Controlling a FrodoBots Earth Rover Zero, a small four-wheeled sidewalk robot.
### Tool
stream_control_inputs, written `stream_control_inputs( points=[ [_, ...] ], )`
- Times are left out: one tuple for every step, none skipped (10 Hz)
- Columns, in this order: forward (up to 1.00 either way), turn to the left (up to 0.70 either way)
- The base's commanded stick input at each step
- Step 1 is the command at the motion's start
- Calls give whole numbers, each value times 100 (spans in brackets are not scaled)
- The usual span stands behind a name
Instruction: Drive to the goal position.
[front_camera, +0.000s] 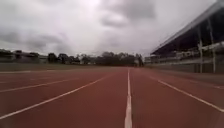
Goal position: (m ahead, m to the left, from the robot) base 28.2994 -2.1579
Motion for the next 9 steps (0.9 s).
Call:
stream_control_inputs(
  points=[
    [70, -35],
    [70, -35],
    [70, -35],
    [70, -32],
    [70, -13],
    [70, 0],
    [70, 0],
    [70, 0],
    [70, 0]
  ],
)
